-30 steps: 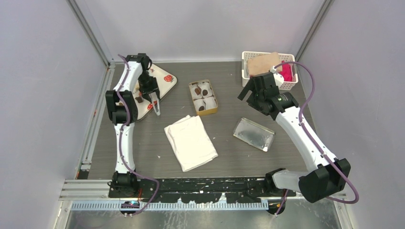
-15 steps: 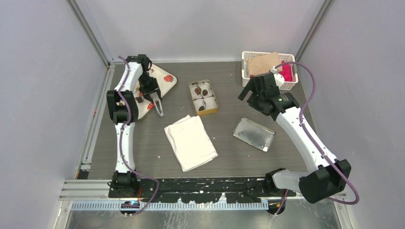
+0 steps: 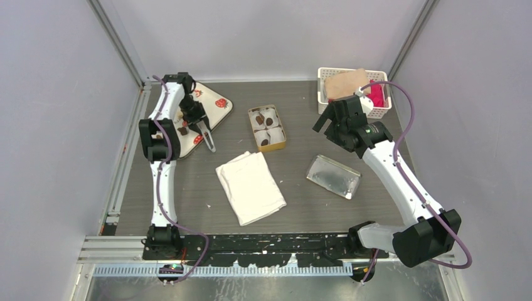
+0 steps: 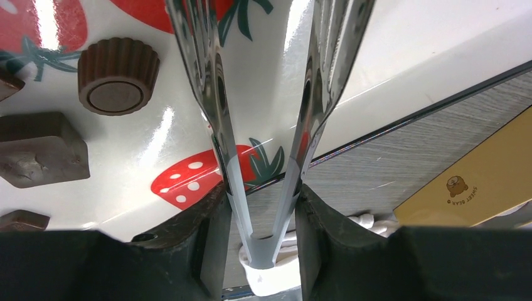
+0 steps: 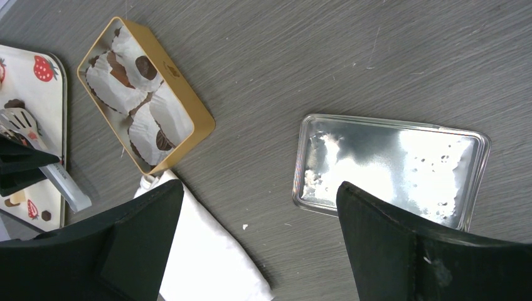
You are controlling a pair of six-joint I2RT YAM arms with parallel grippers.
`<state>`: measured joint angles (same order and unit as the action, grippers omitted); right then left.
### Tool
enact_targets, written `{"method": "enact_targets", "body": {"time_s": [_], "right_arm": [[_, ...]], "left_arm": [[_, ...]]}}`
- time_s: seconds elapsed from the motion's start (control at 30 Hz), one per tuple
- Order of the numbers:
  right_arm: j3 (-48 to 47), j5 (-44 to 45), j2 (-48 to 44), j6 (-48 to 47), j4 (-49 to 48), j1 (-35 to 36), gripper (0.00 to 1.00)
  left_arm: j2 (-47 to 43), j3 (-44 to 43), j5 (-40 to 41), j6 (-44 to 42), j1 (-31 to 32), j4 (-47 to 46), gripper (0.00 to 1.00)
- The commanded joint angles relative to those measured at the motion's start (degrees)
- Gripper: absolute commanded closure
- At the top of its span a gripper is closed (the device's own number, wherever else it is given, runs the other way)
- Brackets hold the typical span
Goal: Pack the chocolate
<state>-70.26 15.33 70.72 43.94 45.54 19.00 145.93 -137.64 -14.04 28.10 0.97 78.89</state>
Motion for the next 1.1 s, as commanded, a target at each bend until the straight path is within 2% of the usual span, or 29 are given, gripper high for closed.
{"method": "enact_targets", "body": {"time_s": [0.0,0.17,0.27,0.3,0.33,0.43,0.77,0.9,1.07], "right_arm": [[-1.4,0.4,-0.7,0.4,-0.9,-0.2,0.03],[-1.4,0.3,-0.6,0.6,-1.1,-0.2,0.03],[-1.1,0.4,-0.7,0.8,-1.1,-0.3,0.03],[-1.0,0.4,-0.8,0.9,-1.1,-0.2,0.03],[-0.9,0.5,-0.9,0.9,-1.2,-0.2,0.03],[-0.7,0.5,-1.1,1.1,-1.3,-0.2,0.03],[-0.7,-0.3,-0.1,1.3,-2.3,-0.2,0.03],[-0.4,-0.2,-0.5,1.3,-3.0,-0.2,0.03],[-0.3,0.1,-0.7,1.6,-2.6,-0.2,0.04]], "left_arm": [[-1.1,-1.6,-1.9,0.2,-0.4,-1.0,0.68],[-2.2,-0.9,-1.9,-0.1,-0.5,-1.0,0.80],[-4.2,0.9,-1.9,-0.4,-0.4,-1.3,0.91],[-5.2,1.9,-1.9,-0.5,-0.4,-1.6,0.99],[-6.5,3.2,-2.3,-0.8,-0.4,-2.1,1.00],[-10.8,8.1,-2.3,-2.5,-0.4,-3.6,1.00],[-21.8,16.9,-1.3,-9.0,0.2,-1.6,1.00],[-24.5,18.2,-0.9,-13.1,3.6,0.7,1.00],[-28.9,20.1,-0.7,-16.0,11.8,1.3,1.00]]}}
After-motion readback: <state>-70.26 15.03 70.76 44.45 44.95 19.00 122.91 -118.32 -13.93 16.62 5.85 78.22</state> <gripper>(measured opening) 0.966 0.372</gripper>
